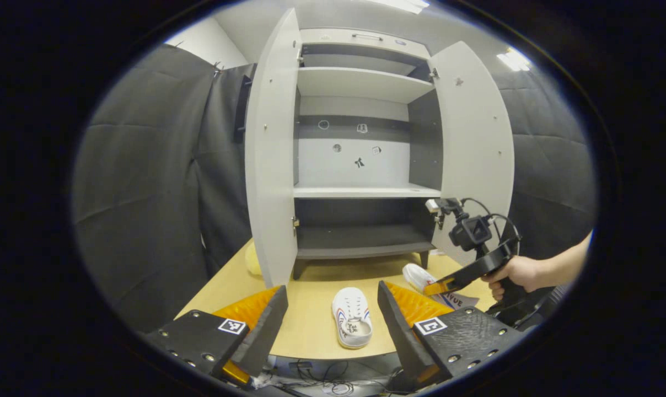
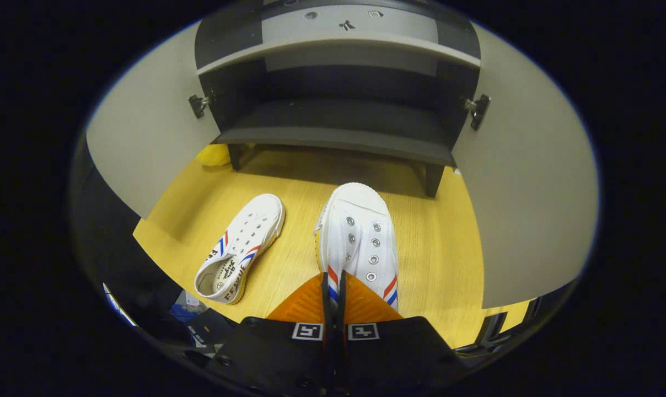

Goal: Grab one shoe with the right hand and put it into the shoe cabinet, grab the other shoe with the left hand and put it into the shoe cabinet; then close the right door with the right hand and the left door with the left hand.

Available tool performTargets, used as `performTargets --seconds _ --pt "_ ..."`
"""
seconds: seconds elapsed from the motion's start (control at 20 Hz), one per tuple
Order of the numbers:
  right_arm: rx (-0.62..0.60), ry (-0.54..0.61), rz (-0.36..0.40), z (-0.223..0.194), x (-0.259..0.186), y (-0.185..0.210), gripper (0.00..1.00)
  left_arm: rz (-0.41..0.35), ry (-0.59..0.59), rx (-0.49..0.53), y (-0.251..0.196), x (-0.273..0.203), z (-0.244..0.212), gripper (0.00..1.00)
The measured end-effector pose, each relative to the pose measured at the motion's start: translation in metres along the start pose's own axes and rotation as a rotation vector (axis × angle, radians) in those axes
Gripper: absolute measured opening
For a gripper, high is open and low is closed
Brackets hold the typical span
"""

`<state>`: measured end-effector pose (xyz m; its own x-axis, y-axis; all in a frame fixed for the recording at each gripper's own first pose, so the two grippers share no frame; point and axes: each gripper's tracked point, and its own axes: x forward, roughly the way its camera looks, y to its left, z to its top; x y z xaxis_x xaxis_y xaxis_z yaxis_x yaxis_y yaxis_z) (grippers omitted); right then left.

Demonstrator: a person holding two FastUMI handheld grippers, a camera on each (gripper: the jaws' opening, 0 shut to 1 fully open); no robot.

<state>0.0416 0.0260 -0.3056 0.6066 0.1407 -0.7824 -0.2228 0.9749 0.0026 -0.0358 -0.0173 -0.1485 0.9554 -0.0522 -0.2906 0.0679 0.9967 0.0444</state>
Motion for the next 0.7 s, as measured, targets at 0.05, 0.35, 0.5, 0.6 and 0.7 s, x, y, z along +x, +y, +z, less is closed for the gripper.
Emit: performTargets --seconds 0.05,0.35,0.5,0.6,0.7 --pt "-0.009 -0.033 -0.003 0.006 -0.013 0.001 0.02 -0.010 0.005 0.002 -0.003 0.001 -0.001 0.94" --pt "0.026 -0.206 0.065 0.060 -0.092 0.026 0.02 -0.099 -0.011 0.047 -0.024 0.007 0.005 0.94" --pt "0.028 -0.281 0.086 0.094 -0.119 0.034 0.02 -0.128 -0.016 0.046 -0.031 0.014 0.007 0.94" --pt "0.055 -0.328 0.092 0.121 -0.133 0.034 0.02 -0.140 -0.026 0.038 -0.035 0.017 0.013 0.94" --pt "0.062 -0.368 0.090 0.148 -0.136 0.033 0.00 -0.146 -0.035 0.047 -0.036 0.023 0.020 0.94"
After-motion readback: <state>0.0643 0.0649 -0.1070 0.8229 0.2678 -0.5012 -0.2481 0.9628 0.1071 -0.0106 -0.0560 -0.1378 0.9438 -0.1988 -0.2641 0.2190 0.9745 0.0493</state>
